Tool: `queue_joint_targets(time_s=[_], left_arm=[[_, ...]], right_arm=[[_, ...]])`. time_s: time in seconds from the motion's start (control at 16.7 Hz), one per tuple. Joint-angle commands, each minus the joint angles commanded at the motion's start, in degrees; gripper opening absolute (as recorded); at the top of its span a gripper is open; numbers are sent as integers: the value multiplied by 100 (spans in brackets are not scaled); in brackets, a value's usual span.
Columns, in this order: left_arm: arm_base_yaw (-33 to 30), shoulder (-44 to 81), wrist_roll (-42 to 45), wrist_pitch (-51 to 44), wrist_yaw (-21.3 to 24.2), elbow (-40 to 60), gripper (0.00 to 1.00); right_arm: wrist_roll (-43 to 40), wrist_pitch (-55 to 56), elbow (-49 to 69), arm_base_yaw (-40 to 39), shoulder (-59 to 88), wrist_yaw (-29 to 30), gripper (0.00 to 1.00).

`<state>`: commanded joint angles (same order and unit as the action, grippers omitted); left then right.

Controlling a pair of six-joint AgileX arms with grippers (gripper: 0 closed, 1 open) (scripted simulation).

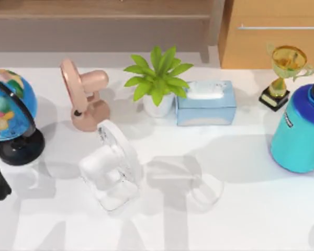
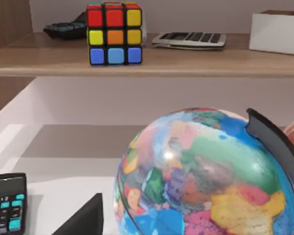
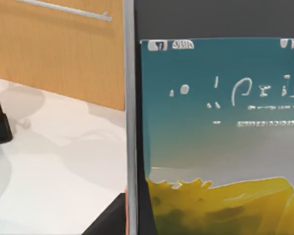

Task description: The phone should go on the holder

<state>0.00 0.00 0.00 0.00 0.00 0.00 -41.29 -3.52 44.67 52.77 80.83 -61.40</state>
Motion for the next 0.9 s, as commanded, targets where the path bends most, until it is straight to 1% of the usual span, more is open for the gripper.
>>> queue_joint_targets(time_s=[0.24,0.36,0.54,0.72,0.9], left_arm=[[0,0,0,0,0,0,100],[0,0,0,0,0,0,100],[0,0,0,0,0,0,100],[0,0,0,0,0,0,100],[0,0,0,0,0,0,100]], right_arm=[[299,523,-156,-87,-87,-211,0],[537,725,-234,-197,44,-159,0],[863,983,-227,-476,368,240,0],[1013,1171,-185,-802,628,691,0],[1023,1210,-173,-874,678,781,0]])
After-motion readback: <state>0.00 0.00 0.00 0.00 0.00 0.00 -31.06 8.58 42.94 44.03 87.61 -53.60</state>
